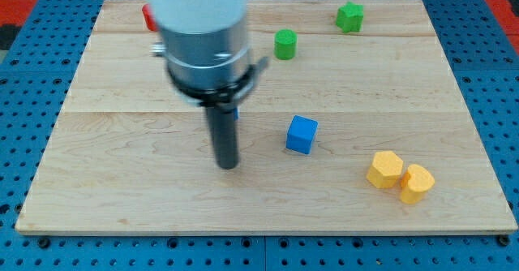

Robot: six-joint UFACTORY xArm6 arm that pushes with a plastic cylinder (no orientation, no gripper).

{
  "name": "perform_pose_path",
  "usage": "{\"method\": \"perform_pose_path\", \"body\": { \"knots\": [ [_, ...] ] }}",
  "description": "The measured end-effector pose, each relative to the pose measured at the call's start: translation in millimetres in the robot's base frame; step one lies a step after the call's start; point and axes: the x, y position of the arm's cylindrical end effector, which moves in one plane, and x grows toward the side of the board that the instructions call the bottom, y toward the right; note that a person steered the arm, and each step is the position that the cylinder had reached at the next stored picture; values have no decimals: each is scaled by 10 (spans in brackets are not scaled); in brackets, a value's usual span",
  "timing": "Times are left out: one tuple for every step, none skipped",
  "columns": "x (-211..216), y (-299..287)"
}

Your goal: Place the blue cube at the bottom of the blue triangle

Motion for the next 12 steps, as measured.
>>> {"method": "perform_pose_path", "body": {
  "knots": [
    [-102, 81],
    [-211, 71],
    [-210, 62],
    [-299, 156],
    [-584, 104],
    [-922, 357],
    [-995, 891],
    [-973, 1587],
    [-489, 1257],
    [-257, 686],
    [-338, 579],
    [-271, 509]
  ]
}}
